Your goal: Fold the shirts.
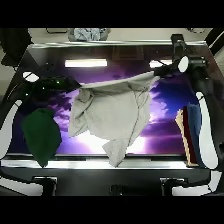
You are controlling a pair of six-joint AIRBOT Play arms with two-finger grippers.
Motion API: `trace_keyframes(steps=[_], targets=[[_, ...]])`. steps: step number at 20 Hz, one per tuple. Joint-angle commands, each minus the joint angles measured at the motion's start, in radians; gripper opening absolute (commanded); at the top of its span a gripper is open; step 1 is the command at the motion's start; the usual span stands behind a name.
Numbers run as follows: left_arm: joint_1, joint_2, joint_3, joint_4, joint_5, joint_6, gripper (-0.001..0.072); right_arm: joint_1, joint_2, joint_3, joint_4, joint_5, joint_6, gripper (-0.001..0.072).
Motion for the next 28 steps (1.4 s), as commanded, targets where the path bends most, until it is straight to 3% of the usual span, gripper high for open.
trace_keyframes(steps=[1, 4, 5, 7, 9, 12, 16, 28], targets=[[0.070, -0.025, 0.100, -0.014, -0.214, 0.000, 0.0576, -0.026, 0.027, 0.017, 0.085, 0.078, -0.097, 0.0541], [0.199, 0.005, 0.216, 0.185, -0.500, -0.121, 0.0575, -0.141, 0.140, 0.027, 0.090, 0.346, -0.300, 0.0540], [0.224, 0.031, 0.203, 0.277, -0.557, -0.125, 0.0574, -0.183, 0.157, 0.026, 0.095, 0.470, -0.335, 0.0537], [0.248, 0.121, 0.070, 0.372, -0.578, -0.164, 0.0476, -0.247, 0.161, 0.002, 0.092, 0.698, -0.412, 0.0534], [0.233, 0.227, -0.155, 0.371, -0.529, -0.139, 0.0466, -0.248, 0.168, -0.080, 0.095, 0.791, -0.453, 0.0535], [0.194, 0.364, -0.503, 0.370, -0.393, -0.108, 0.0491, -0.198, 0.216, -0.266, 0.133, 0.752, -0.468, 0.0537], [0.156, 0.400, -0.713, 0.370, -0.268, -0.083, 0.0504, -0.121, 0.248, -0.435, 0.135, 0.699, -0.491, 0.0538], [0.044, 0.340, -0.760, 0.332, -0.017, -0.107, 0.0498, -0.097, 0.252, -0.536, 0.161, 0.632, -0.497, 0.0539]])
